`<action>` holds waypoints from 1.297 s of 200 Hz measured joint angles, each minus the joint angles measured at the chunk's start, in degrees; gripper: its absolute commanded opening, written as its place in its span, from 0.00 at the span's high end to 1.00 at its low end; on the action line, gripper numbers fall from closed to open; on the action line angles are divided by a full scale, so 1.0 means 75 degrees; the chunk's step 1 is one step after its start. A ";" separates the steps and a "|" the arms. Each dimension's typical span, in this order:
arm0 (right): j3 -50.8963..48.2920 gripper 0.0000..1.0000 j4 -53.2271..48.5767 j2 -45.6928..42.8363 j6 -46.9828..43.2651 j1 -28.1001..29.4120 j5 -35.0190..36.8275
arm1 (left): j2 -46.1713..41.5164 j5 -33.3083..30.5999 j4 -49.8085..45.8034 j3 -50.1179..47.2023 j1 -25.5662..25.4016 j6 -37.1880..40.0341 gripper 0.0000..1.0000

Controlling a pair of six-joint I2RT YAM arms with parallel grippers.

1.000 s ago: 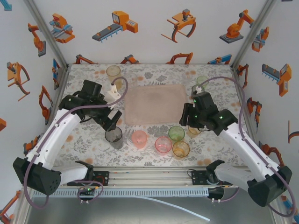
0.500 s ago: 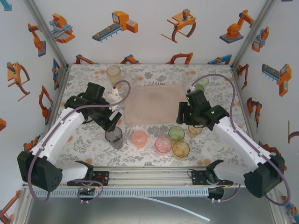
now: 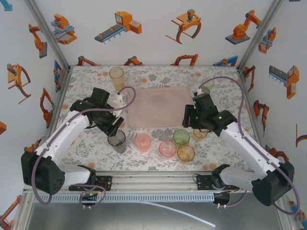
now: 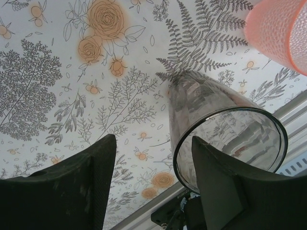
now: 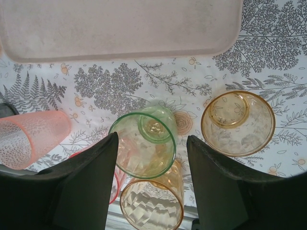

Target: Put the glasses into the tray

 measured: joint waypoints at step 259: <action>-0.0458 0.44 0.0274 -0.0111 0.0000 0.0000 0.0169 | -0.0032 -0.0682 0.0137 -0.0169 -0.0423 -0.0361 0.80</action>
